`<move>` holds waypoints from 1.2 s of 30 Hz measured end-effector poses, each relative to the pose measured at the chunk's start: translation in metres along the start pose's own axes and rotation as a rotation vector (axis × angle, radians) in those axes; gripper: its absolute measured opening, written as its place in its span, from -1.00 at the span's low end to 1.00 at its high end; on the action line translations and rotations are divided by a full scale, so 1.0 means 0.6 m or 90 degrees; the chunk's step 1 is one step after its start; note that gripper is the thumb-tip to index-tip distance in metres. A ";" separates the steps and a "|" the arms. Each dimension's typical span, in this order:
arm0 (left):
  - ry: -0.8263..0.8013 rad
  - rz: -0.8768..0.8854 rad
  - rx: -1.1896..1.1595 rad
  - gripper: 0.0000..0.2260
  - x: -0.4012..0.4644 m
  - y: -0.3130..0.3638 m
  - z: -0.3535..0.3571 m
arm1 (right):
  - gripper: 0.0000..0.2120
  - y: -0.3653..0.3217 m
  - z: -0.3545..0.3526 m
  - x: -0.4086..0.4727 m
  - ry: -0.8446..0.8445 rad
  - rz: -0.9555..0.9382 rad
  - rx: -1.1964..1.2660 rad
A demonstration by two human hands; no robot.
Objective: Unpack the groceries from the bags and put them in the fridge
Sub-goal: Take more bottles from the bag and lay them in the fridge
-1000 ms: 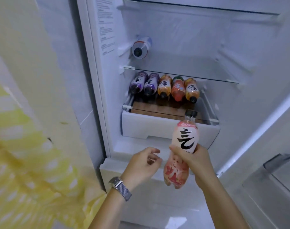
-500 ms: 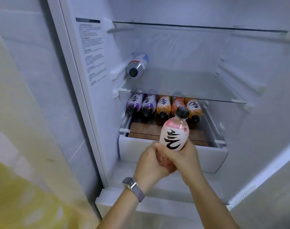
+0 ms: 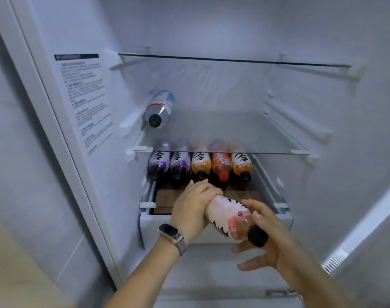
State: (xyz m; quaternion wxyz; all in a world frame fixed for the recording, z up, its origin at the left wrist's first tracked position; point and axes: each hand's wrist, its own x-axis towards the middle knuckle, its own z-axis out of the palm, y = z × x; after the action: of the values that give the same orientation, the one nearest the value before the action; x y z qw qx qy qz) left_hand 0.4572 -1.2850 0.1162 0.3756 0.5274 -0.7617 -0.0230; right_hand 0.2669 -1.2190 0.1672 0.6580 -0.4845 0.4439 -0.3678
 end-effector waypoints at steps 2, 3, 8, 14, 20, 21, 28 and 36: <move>-0.027 0.056 0.034 -0.65 0.016 0.006 0.013 | -0.48 -0.002 -0.004 0.006 0.029 0.025 -0.012; -0.034 0.083 0.049 -0.65 0.023 0.010 0.019 | -0.45 -0.001 -0.003 0.009 0.039 0.043 -0.012; -0.022 0.121 0.059 -0.53 0.056 0.020 0.051 | -0.49 0.022 -0.016 0.027 0.119 0.038 -0.002; -0.158 -0.081 0.069 -0.53 0.076 -0.019 0.040 | -0.48 0.045 -0.059 0.056 0.320 -0.058 -0.046; -0.222 -0.155 0.160 -0.69 0.069 -0.046 0.040 | -0.44 0.063 -0.099 0.116 0.428 -0.087 -0.093; -0.211 -0.163 0.160 -0.71 0.068 -0.048 0.041 | -0.44 0.065 -0.103 0.128 0.431 -0.087 -0.097; -0.201 -0.155 0.167 -0.71 0.066 -0.060 0.042 | -0.35 0.042 -0.136 0.202 0.498 -0.090 -0.262; -0.145 -0.156 0.123 -0.70 0.056 -0.054 0.042 | -0.25 0.034 -0.144 0.263 0.550 -0.110 -0.543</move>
State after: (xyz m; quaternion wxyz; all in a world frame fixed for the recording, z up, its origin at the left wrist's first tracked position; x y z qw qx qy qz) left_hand 0.4625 -1.3360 0.1026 0.2292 0.6439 -0.7280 -0.0549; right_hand 0.2395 -1.3851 0.0999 0.1346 -0.5465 0.7375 -0.3731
